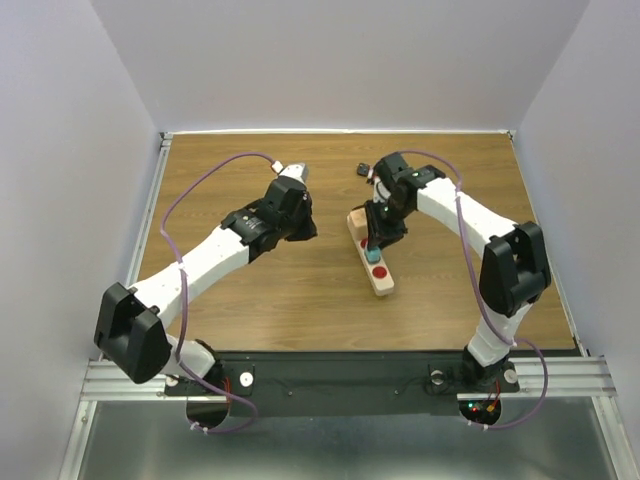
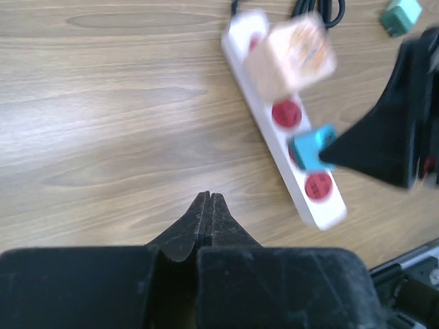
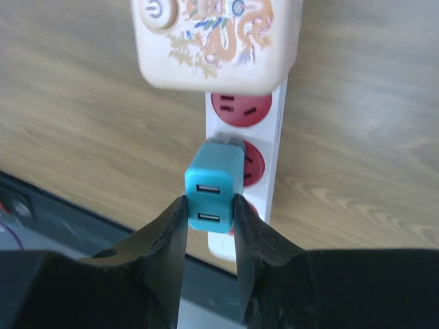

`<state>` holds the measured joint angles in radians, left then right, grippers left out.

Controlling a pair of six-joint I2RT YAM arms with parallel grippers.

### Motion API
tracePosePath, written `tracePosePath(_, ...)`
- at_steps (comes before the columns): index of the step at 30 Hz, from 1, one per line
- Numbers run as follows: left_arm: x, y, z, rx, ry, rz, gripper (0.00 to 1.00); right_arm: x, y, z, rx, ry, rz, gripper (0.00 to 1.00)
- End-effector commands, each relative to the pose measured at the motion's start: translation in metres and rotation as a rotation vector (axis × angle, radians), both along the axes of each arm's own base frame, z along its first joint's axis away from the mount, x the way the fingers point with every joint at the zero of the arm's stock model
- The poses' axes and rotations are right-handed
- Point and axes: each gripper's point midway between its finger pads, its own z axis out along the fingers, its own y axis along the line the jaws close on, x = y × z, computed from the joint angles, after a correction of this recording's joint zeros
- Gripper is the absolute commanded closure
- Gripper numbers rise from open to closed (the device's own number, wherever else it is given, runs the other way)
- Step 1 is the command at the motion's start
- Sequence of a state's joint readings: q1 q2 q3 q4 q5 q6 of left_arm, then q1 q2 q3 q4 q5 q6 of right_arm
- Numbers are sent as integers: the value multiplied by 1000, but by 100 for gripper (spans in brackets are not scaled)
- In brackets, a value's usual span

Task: Pull the plug off the socket

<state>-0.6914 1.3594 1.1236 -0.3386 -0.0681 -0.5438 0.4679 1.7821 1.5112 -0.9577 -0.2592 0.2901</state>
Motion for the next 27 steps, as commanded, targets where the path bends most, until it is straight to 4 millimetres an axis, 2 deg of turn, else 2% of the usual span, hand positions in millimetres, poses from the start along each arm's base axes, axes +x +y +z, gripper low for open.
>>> tracePosePath(1, 3, -13, -5, 17, -14, -92, 100, -35, 38, -3, 53, 24, 217, 100)
tracePosePath(5, 10, -28, -3, -15, -31, -137, 100, -51, 46, -17, 13, 48, 279, 100)
tracePosePath(9, 19, -44, -8, -40, -41, -174, 100, -56, 43, -26, -36, 44, 284, 100)
tracePosePath(13, 25, -68, -4, -102, -72, -249, 100, -58, 39, -29, -39, 35, 267, 100)
tracePosePath(16, 18, -85, -10, -129, -57, -320, 100, -58, 38, -27, -33, 17, 250, 100)
tracePosePath(21, -23, -114, -24, -157, -22, -456, 100, -59, 47, -22, 17, 14, 246, 100)
tracePosePath(23, -34, -116, -41, -152, 6, -474, 100, -58, 50, -21, 30, 14, 247, 100)
tracePosePath(25, -40, -117, -47, -164, 4, -476, 100, -57, 51, -20, 39, 11, 246, 100)
tracePosePath(27, -43, -110, -60, -146, 9, -453, 100, -58, 54, -18, 53, 14, 250, 100)
